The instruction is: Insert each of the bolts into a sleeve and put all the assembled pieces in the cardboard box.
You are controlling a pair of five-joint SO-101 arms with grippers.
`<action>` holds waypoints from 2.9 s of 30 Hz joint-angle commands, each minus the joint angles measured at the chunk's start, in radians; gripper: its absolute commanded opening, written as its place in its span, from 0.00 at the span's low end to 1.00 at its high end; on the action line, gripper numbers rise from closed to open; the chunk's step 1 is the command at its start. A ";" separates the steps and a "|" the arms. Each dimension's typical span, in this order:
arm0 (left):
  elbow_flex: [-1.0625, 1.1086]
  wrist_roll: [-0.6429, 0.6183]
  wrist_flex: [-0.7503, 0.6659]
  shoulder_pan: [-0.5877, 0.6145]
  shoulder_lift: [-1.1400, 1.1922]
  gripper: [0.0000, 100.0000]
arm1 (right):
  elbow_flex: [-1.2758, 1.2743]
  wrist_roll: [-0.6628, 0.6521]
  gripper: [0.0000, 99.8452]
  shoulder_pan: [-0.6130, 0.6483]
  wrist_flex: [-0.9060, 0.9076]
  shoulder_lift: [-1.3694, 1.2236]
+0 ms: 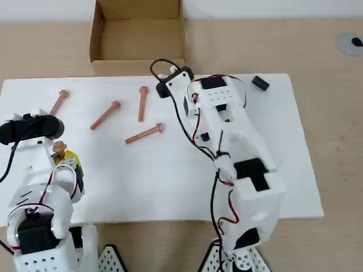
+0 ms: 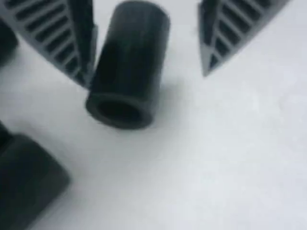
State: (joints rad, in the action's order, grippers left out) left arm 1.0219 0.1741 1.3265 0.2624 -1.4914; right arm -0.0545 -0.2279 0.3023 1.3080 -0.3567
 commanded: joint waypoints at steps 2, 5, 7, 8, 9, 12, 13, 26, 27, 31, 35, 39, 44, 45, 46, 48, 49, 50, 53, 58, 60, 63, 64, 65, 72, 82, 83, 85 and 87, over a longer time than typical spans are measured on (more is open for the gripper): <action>-0.006 -0.006 -0.021 -0.015 -0.008 0.01 | 0.004 0.011 0.19 0.012 -0.026 -0.027; -0.006 -0.006 -0.021 -0.015 -0.008 0.01 | 0.007 0.021 0.19 0.012 -0.026 -0.038; -0.006 -0.006 -0.021 -0.015 -0.008 0.01 | 0.007 0.021 0.19 0.012 -0.025 -0.041; -0.006 -0.006 -0.021 -0.015 -0.007 0.01 | 0.007 0.021 0.19 0.012 -0.021 -0.042; -0.006 -0.006 -0.021 -0.015 -0.007 0.01 | 0.005 0.021 0.19 0.012 -0.020 -0.044; -0.006 -0.006 -0.021 -0.015 -0.007 0.01 | 0.001 0.021 0.19 0.012 -0.018 -0.044; -0.006 -0.006 -0.021 -0.015 -0.007 0.01 | 0.001 0.021 0.19 0.012 -0.018 -0.044; -0.018 -0.003 -0.025 -0.015 -0.010 0.01 | 0.012 0.021 0.01 0.012 0.015 -0.038; -0.028 -0.003 -0.025 -0.015 -0.010 0.01 | 0.019 0.021 0.01 0.012 0.028 -0.038; -0.074 0.000 -0.025 -0.015 -0.010 0.01 | 0.099 0.031 0.01 0.010 0.094 -0.036; -0.123 -0.003 -0.026 -0.015 -0.012 0.01 | 0.262 0.080 0.01 0.010 0.181 0.035; -0.178 -0.003 -0.091 -0.008 -0.012 0.01 | 0.455 0.118 0.01 0.010 0.270 0.160; -0.324 -0.006 -0.118 -0.017 -0.012 0.01 | 0.723 0.149 0.01 0.012 0.416 0.354; -0.358 -0.008 -0.118 -0.017 -0.012 0.01 | 0.774 0.143 0.01 0.015 0.440 0.400; -0.391 -0.014 -0.117 -0.017 -0.012 0.01 | 0.823 0.141 0.01 0.015 0.459 0.446; -0.460 -0.072 -0.117 -0.017 -0.012 0.01 | 0.894 0.141 0.01 0.015 0.473 0.542; -0.494 -0.109 -0.117 -0.017 -0.012 0.01 | 0.911 0.141 0.01 0.015 0.471 0.587; -0.525 -0.138 -0.117 -0.017 -0.012 0.01 | 0.917 0.141 0.01 0.015 0.470 0.633; -0.578 -0.206 -0.153 -0.017 -0.007 0.01 | 0.892 0.141 0.01 0.012 0.477 0.771; -0.575 -0.261 -0.244 -0.017 -0.004 0.01 | 0.673 0.046 0.01 0.015 0.477 1.007; -0.580 -0.285 -0.252 -0.044 -0.002 0.01 | 0.533 -0.015 0.01 0.015 0.479 1.106; -0.578 -0.288 -0.284 -0.180 -0.002 0.01 | 0.308 -0.029 0.01 0.015 0.466 1.256; -0.578 -0.288 -0.298 -0.230 -0.002 0.01 | 0.229 -0.009 0.01 0.015 0.450 1.305; -0.578 -0.288 -0.310 -0.276 -0.002 0.01 | 0.147 0.020 0.01 0.015 0.419 1.353; -0.588 -0.288 -0.440 -0.555 0.068 0.01 | -0.312 0.077 0.01 0.010 0.069 1.756; -0.767 -0.288 -0.615 -0.763 0.351 0.01 | -0.908 0.213 0.01 0.015 -0.437 2.285; -0.784 -0.288 -0.629 -0.786 0.372 0.01 | -0.920 0.232 0.01 0.015 -0.450 2.279; -0.815 -0.288 -0.647 -0.824 0.412 0.01 | -0.920 0.296 0.01 0.013 -0.456 2.244; -0.839 -0.287 -0.657 -0.859 0.449 0.01 | -0.915 0.367 0.01 0.015 -0.459 2.212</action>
State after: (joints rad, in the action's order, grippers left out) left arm 0.2532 -0.1097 0.7066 -0.5462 -1.0879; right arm -0.9613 0.0575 0.3053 0.8907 1.8098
